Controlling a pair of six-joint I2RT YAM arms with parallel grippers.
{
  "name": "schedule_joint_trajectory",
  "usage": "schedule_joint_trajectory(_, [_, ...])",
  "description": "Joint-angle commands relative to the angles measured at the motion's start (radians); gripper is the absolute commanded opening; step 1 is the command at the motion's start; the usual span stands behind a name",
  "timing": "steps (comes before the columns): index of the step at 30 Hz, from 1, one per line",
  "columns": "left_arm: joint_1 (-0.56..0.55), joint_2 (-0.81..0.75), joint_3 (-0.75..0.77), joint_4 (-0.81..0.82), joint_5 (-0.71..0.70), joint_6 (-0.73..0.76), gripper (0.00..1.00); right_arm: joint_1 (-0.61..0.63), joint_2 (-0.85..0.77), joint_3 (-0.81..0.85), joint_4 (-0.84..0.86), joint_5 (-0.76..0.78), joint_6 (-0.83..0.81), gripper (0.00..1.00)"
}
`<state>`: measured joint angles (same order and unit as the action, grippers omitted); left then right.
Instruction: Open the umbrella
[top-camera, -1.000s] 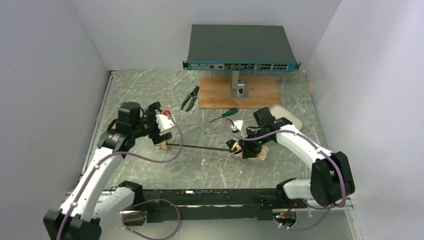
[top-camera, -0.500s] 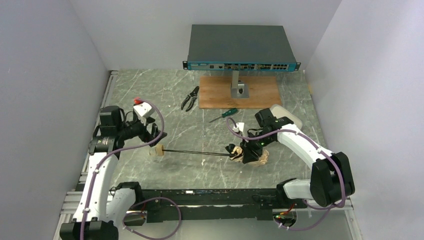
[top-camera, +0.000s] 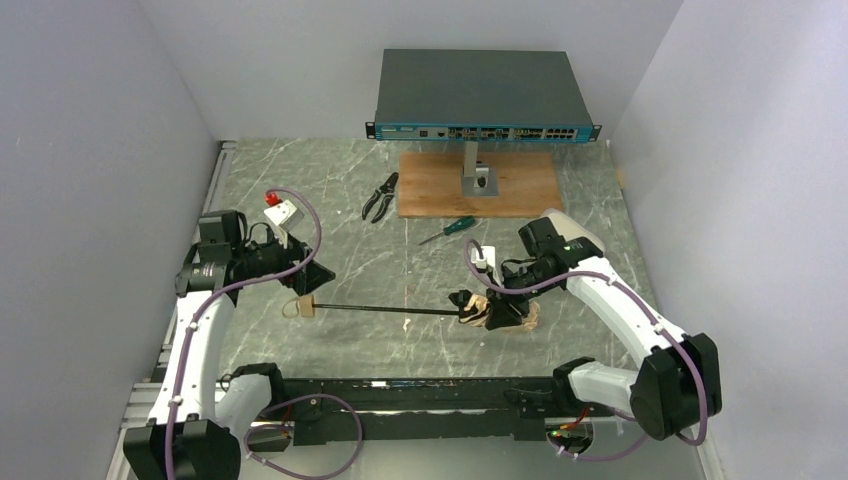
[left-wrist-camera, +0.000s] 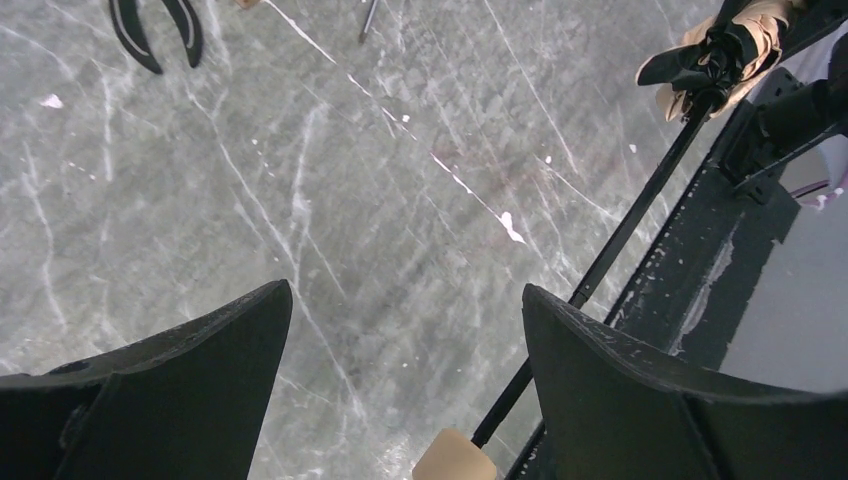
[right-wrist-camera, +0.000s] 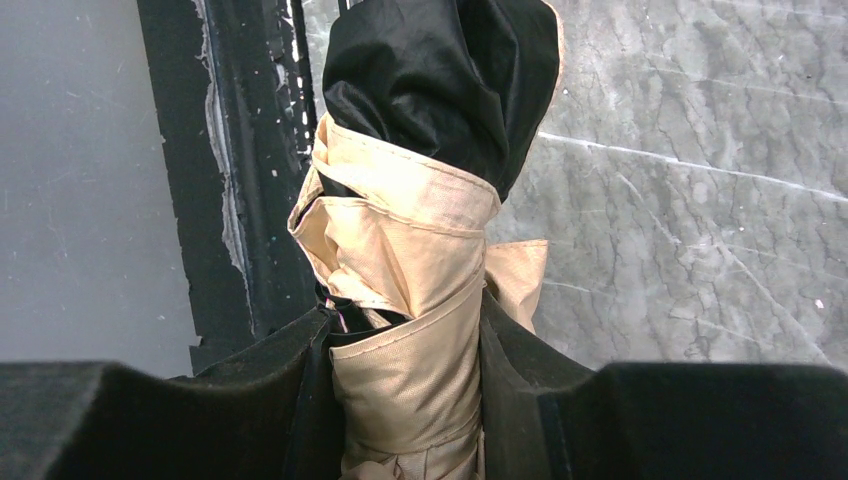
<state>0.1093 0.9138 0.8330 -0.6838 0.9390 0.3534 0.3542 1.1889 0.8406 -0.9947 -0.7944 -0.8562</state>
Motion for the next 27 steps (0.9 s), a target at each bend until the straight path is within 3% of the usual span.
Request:
schedule_joint_trajectory(1, [0.011,0.002,0.032,-0.065,0.086,0.022,0.91,-0.002,-0.061,0.049,-0.024,-0.083,-0.032,0.0])
schedule_joint_trajectory(8, [0.013,0.019,0.052,-0.104,0.154,0.038,0.89,-0.001,-0.073,0.053,-0.023,-0.078,-0.03,0.0])
schedule_joint_trajectory(13, [-0.027,-0.003,0.069,-0.149,0.207,0.174,0.89,-0.002,-0.059,0.073,0.0,-0.099,0.008,0.0])
schedule_joint_trajectory(15, [-0.094,-0.021,0.078,-0.125,0.123,0.211,0.89,0.001,-0.041,0.084,0.011,-0.116,0.034,0.0])
schedule_joint_trajectory(22, [-0.491,-0.027,0.1,-0.053,-0.366,0.378,0.89,0.007,0.048,0.128,-0.007,-0.204,0.083,0.0])
schedule_joint_trajectory(27, [-0.667,0.055,0.165,-0.092,-0.547,0.475,0.84,0.026,0.068,0.129,0.014,-0.202,0.12,0.0])
